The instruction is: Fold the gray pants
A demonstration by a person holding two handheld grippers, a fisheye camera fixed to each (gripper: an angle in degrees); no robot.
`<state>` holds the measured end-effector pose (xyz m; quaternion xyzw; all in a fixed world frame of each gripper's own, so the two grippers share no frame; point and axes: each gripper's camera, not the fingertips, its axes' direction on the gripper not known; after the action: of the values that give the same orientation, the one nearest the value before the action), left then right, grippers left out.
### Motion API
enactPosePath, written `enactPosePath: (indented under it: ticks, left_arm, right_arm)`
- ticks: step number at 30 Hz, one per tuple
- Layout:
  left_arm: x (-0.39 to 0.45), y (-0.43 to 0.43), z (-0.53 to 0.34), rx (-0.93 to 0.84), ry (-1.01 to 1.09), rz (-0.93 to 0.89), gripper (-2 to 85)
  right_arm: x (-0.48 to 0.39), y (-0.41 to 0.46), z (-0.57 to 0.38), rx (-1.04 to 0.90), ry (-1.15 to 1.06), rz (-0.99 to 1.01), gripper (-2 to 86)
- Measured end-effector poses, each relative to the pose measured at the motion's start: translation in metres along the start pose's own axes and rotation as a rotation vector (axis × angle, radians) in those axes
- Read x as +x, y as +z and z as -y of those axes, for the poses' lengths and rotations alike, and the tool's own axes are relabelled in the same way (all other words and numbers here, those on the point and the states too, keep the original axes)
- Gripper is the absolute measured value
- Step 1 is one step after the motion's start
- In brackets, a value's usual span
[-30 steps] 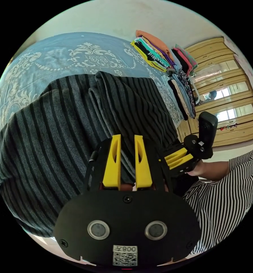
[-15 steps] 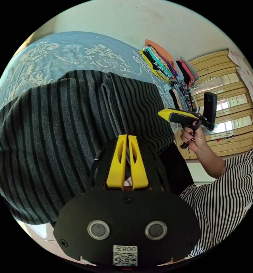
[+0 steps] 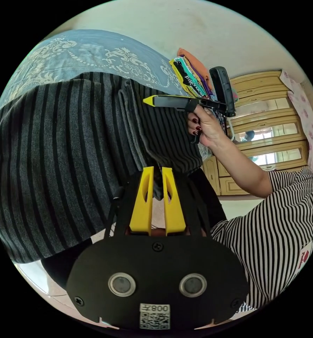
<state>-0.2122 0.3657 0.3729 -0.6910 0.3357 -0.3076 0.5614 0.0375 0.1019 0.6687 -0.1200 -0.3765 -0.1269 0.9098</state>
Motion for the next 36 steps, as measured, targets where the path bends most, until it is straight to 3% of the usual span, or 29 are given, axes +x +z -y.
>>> enactPosePath:
  ticks: [7,11,18,22,28,36]
  left_arm:
    - [-0.015,0.006,-0.019,-0.033,-0.013,-0.031,6.6]
    - [-0.028,0.003,-0.032,0.016,-0.052,-0.116,6.7]
    - [-0.027,0.014,-0.048,-0.054,-0.061,-0.036,6.2]
    - [-0.028,0.028,-0.055,-0.098,-0.082,0.007,5.1]
    - [-0.026,0.026,-0.064,-0.052,-0.102,0.01,4.0]
    - [-0.005,0.009,-0.065,0.158,-0.061,-0.058,1.9]
  right_arm:
    - [-0.054,-0.017,-0.061,-0.045,-0.132,0.112,6.3]
    - [-0.086,-0.003,-0.078,-0.118,-0.234,0.017,8.0]
    - [-0.116,0.02,-0.076,-0.149,-0.35,-0.146,6.1]
    - [-0.118,0.017,-0.076,-0.143,-0.335,-0.127,3.2]
    - [-0.12,-0.022,-0.084,-0.042,-0.329,-0.026,2.0]
    - [-0.116,0.021,-0.093,-0.191,-0.336,-0.032,1.8]
